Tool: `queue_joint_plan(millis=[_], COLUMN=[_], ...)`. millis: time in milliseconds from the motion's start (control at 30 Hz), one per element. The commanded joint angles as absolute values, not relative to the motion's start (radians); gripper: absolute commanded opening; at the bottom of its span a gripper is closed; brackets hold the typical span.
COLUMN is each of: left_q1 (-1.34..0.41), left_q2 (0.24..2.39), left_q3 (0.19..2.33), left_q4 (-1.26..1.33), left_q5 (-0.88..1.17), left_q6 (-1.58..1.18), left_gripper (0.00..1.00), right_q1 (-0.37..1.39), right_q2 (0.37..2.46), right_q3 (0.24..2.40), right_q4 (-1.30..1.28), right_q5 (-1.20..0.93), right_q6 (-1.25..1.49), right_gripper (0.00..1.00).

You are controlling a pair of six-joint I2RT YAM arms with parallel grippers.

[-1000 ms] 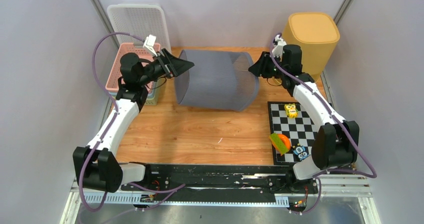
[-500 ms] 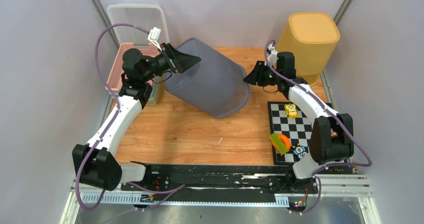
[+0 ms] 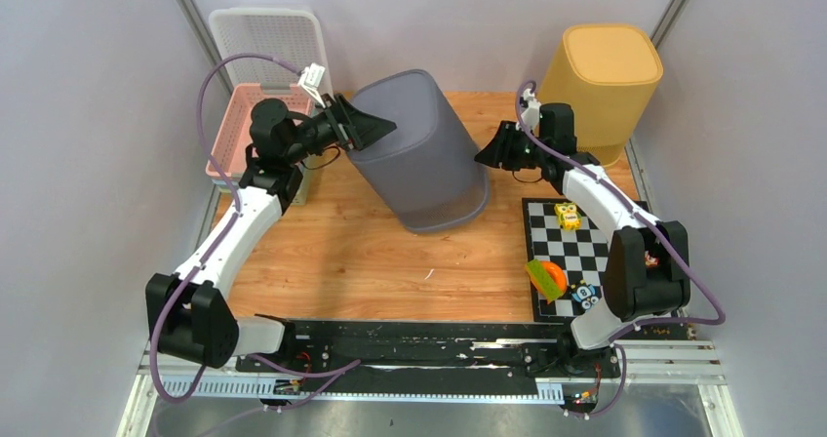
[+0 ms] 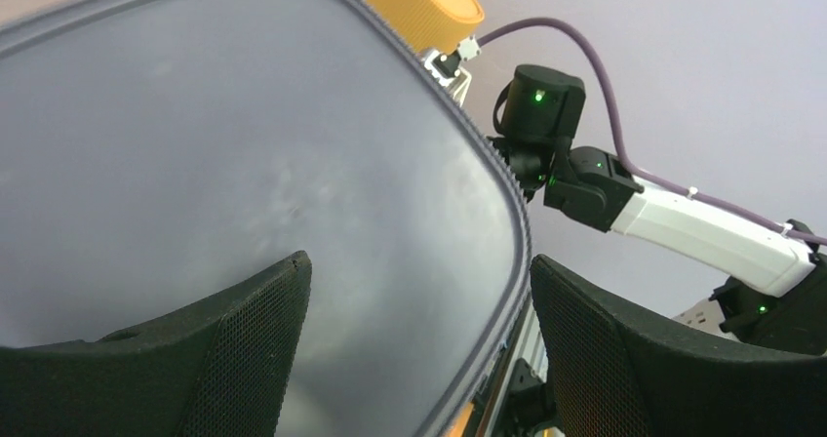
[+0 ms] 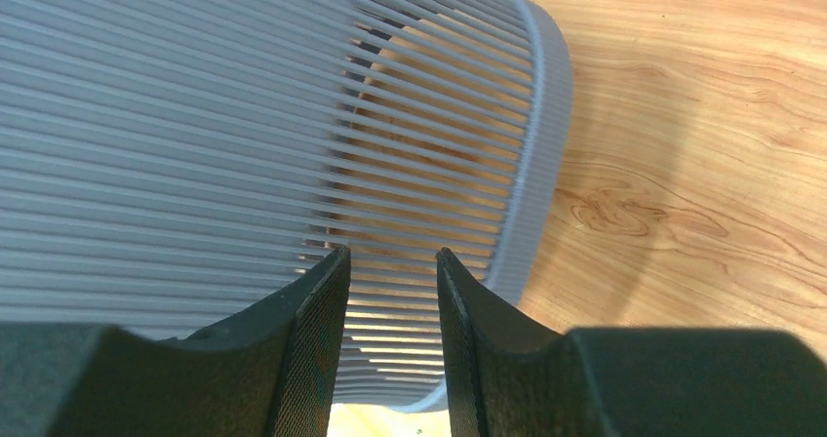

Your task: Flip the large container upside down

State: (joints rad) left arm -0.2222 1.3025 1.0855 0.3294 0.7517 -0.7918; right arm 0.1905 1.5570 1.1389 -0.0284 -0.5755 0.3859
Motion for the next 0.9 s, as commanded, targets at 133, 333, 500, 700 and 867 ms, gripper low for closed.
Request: queue_joint_plan(millis=[133, 333, 500, 700, 867], left_q1=[-0.253, -0.265, -0.265, -0.265, -0.265], left_q2=[1.320, 1.331, 1.328, 1.253, 1.175], left_q3=[1.028, 1.005, 1.040, 1.157, 1.232], left_q4=[0.280, 0.273, 0.257, 0.130, -0.051], left_q5=[0.719, 0.700, 0.709, 0.696, 0.619], left_q6=[-0.717, -0.694, -0.686, -0.569, -0.389], left_gripper=[0.84, 0.84, 0.88, 1.00, 1.00], right_q1=[0.193, 0.204, 0.204, 0.206, 0.251], right_q2=[1.548, 1.520, 1.460, 1.294, 1.151], right_q3=[1.130, 1.135, 1.166, 1.212, 1.243], right_q4=[-0.052, -0.048, -0.086, -0.146, -0.193], right_q5=[-0.615, -0.633, -0.622, -0.582, -0.510], right_q6=[0.379, 0.362, 0.285, 0.107, -0.095], right_gripper=[0.41, 0.42, 0.49, 0.66, 0.78])
